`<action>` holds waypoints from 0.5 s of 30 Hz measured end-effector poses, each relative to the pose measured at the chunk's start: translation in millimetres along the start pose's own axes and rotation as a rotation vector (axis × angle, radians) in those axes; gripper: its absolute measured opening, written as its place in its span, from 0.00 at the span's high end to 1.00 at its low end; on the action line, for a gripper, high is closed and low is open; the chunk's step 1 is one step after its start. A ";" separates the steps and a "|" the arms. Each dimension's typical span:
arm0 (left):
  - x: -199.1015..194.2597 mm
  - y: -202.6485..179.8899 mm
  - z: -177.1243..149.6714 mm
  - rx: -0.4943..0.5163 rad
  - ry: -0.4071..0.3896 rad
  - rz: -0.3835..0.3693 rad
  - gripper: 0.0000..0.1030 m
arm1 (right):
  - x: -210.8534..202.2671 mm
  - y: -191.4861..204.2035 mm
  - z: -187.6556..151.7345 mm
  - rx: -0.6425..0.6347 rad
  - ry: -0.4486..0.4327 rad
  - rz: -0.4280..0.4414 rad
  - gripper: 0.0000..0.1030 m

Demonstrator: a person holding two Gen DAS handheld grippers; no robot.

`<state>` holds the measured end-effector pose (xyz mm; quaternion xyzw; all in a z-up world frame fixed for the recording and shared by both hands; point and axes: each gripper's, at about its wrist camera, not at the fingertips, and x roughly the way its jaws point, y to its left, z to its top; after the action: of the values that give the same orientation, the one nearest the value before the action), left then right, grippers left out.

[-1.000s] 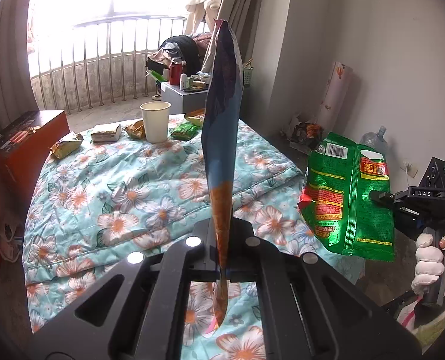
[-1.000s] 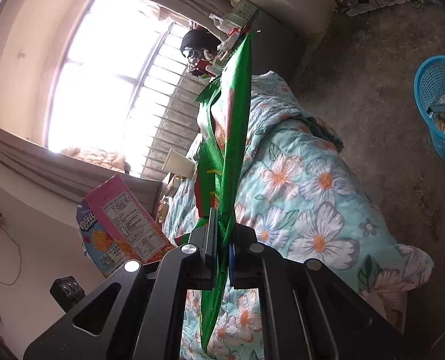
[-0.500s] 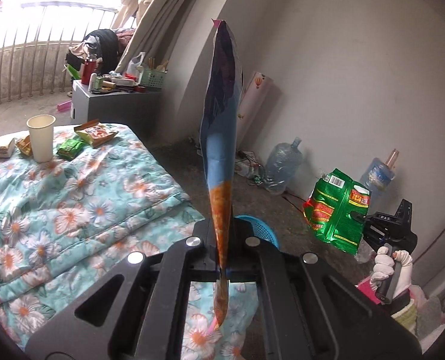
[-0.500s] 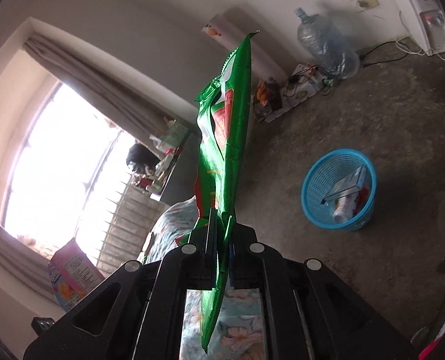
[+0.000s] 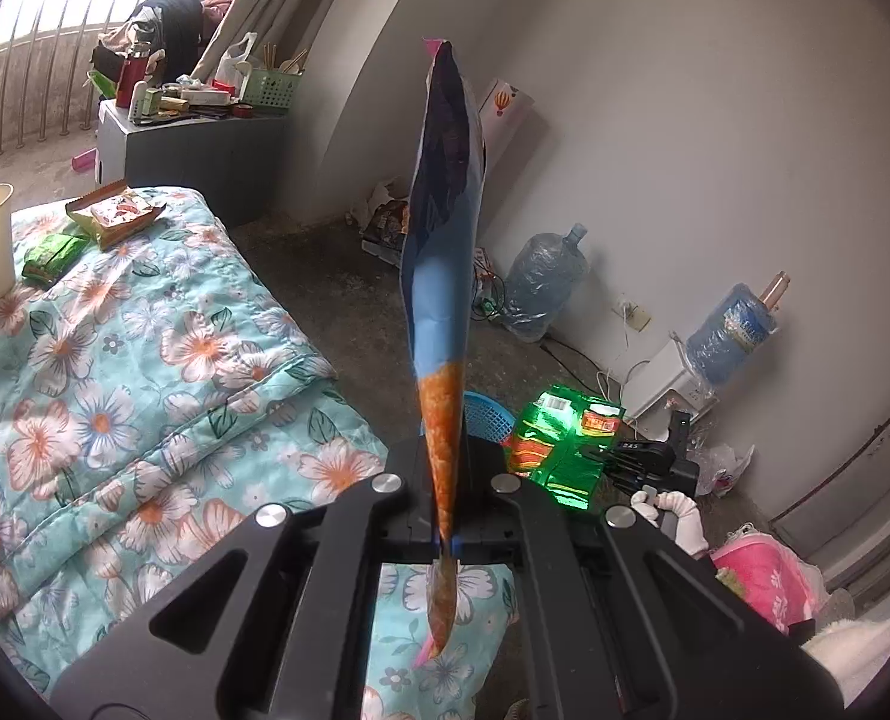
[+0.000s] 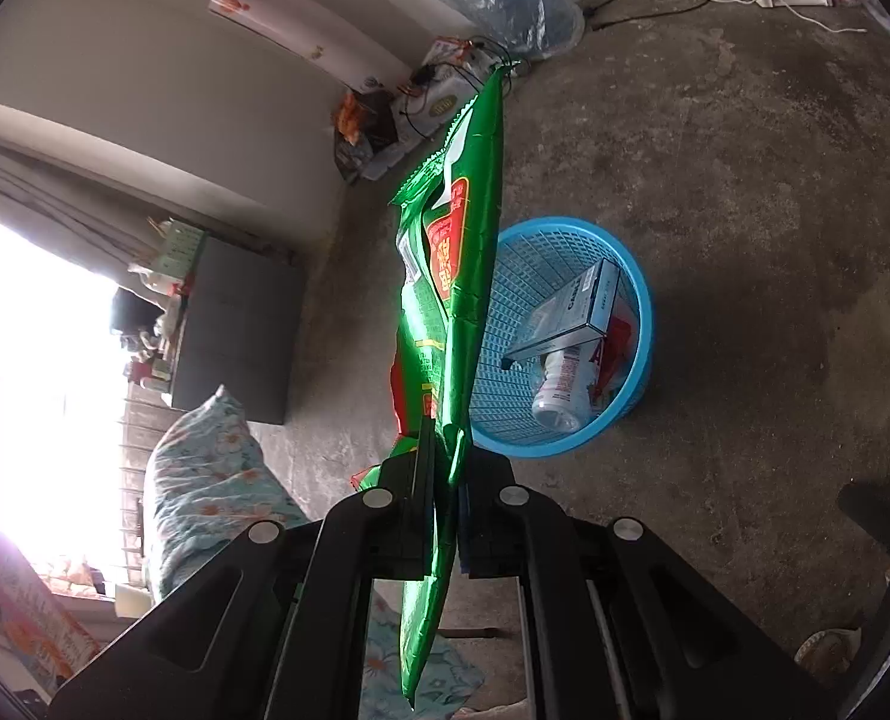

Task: Collect trash
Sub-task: 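Carry the chip bag and green bag with both tools to the blue wastebasket, then open both tools over the blue wastebasket, dropping both bags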

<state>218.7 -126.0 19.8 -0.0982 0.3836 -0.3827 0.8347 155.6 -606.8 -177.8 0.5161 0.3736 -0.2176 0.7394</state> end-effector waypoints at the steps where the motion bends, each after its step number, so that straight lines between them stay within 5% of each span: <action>1: 5.4 2.5 2.7 -0.004 0.010 0.002 1.00 | 15.0 -0.5 5.9 -0.001 0.010 -0.018 0.94; 6: 32.7 11.2 15.7 0.001 0.054 0.017 1.00 | 94.0 -10.9 37.6 -0.028 0.078 -0.123 0.90; 10: 57.5 12.1 24.8 0.016 0.099 0.021 1.00 | 141.1 -30.5 51.6 -0.003 0.115 -0.233 0.74; 13: 78.1 4.9 32.1 0.041 0.131 0.005 1.00 | 141.9 -42.0 53.3 0.038 0.095 -0.209 0.71; 15: 93.0 -2.6 37.0 0.064 0.153 -0.009 1.00 | 125.7 -45.3 50.4 0.036 0.055 -0.191 0.57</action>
<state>282.1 -199.0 -6.2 -0.0436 0.4335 -0.4050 0.8038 218.9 -662.3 -293.2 0.4972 0.4374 -0.2797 0.6952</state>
